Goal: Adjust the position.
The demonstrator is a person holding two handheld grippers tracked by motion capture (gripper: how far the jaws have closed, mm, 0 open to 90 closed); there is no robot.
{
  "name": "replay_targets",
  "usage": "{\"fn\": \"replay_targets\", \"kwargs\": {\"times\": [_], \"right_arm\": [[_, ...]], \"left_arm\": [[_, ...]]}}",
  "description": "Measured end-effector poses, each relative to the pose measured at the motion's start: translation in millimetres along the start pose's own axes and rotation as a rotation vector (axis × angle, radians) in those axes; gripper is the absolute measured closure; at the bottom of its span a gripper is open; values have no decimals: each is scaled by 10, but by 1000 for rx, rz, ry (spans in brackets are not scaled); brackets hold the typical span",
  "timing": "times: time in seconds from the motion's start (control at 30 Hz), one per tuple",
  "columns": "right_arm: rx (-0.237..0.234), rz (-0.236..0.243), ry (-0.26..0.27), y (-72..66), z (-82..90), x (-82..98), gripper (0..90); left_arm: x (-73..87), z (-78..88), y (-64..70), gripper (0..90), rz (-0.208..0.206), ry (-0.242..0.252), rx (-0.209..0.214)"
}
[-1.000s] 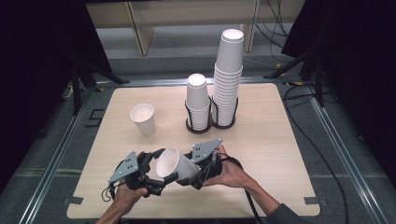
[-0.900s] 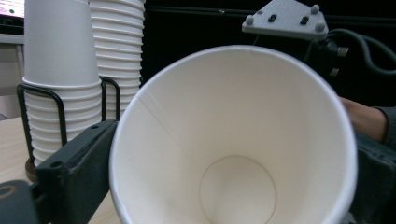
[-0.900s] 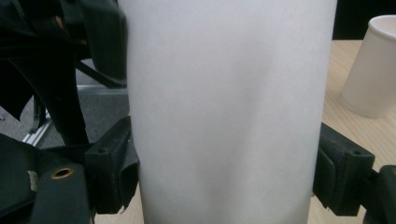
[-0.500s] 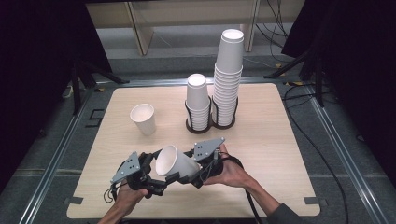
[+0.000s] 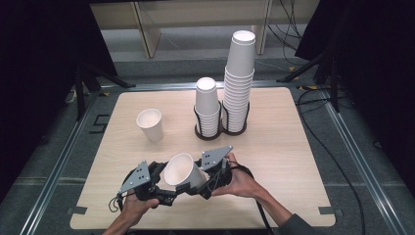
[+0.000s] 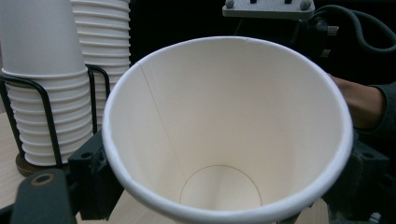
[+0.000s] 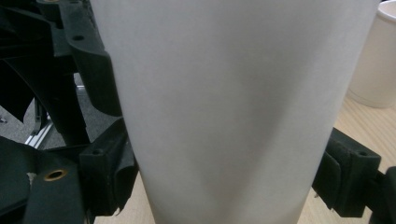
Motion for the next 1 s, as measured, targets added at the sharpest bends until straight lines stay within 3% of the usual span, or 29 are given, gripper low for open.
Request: {"fn": "replay_targets", "kwargs": {"times": [0.2, 0.27, 0.3, 0.63, 1.0], "right_arm": [[17, -11, 6, 59, 40, 4, 168], [22, -59, -6, 59, 84, 31, 169], [27, -43, -1, 82, 95, 35, 166], [132, -58, -26, 215, 335, 150, 172], [180, -75, -19, 294, 442, 202, 192]], "left_arm": [[-26, 34, -44, 150, -5, 3, -28], [-22, 58, -74, 150, -5, -5, -43], [-23, 68, -92, 150, -2, -7, -53], [9, 111, -228, 149, 4, -36, -121], [44, 137, -310, 149, -15, -76, -175]]}}
Point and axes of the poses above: each handheld gripper's, and its own axes: z roughly backward along the jaws, x roughly out of its underside, y roughly to its right, the point moved 7 cm from there along -z, roughly forward along the jaws, and after that the axes turned 8 degrees about -z, right-handed, at the moved point
